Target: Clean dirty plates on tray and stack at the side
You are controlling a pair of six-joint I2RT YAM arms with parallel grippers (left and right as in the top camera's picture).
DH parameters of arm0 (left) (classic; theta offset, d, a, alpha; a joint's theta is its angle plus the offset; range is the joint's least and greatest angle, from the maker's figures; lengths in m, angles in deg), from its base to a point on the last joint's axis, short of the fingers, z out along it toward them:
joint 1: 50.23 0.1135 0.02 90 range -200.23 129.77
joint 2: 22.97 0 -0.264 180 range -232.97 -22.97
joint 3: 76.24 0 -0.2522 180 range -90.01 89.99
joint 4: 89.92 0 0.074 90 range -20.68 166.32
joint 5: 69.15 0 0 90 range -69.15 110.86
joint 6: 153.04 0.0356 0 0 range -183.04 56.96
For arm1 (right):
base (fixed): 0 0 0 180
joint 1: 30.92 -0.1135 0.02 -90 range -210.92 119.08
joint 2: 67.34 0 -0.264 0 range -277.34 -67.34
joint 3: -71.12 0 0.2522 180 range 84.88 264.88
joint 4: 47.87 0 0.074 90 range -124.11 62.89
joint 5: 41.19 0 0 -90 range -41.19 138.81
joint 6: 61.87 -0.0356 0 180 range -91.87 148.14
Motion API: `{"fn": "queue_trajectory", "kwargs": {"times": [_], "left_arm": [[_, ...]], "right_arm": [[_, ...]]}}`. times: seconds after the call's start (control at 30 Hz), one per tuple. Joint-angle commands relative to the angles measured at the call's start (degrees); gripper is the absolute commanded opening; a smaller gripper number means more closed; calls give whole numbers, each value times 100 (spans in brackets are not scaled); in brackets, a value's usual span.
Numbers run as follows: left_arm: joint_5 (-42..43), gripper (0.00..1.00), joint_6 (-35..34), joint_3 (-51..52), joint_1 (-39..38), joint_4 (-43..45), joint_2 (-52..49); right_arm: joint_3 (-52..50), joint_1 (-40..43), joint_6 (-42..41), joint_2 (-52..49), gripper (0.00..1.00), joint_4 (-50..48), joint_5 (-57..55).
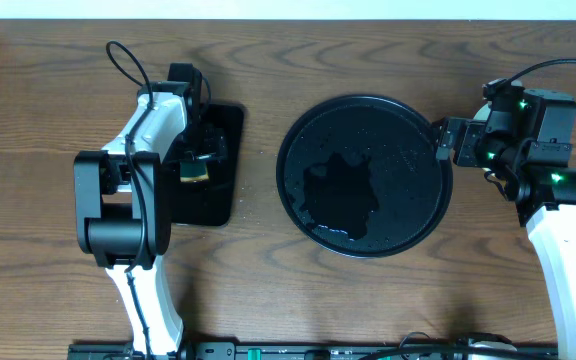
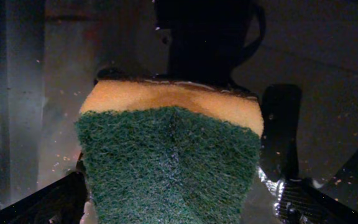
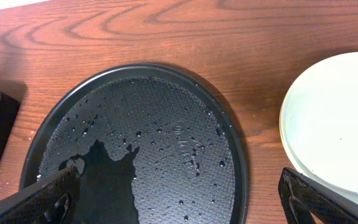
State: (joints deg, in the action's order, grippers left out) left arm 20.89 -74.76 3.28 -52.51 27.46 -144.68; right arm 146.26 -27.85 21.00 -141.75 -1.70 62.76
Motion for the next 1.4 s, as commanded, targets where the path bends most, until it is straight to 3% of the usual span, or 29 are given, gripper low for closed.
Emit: {"fn": "queue_trajectory", "kwargs": {"times": [0.0, 0.43, 0.63, 0.77, 0.87, 1.03, 1.2, 1.37], "left_arm": [[-72, 96, 55, 37, 2, -13, -61], [-72, 96, 55, 37, 2, -13, -61], [-72, 96, 55, 37, 2, -13, -61], [-72, 96, 55, 37, 2, -13, -61], [-72, 96, 55, 37, 2, -13, -61], [-72, 96, 55, 37, 2, -13, -61], [-72, 96, 55, 37, 2, -13, -61], [-72, 96, 55, 37, 2, -13, -61]], "right_arm": [[20, -20, 79, 22, 99, 22, 22], [9, -4, 103, 28, 99, 26, -337], [-275, -15, 164, 992, 99, -85, -472], [-1097, -17, 164, 2361, 99, -1213, -472], [-2282, -17, 164, 3803, 99, -2549, -474], [-4212, -50, 164, 5912, 99, -3880, -525], [-5322, -313, 138, 6894, 99, -4107, -883], [-6022, -391, -111, 7125, 99, -4439, -1019]]}}
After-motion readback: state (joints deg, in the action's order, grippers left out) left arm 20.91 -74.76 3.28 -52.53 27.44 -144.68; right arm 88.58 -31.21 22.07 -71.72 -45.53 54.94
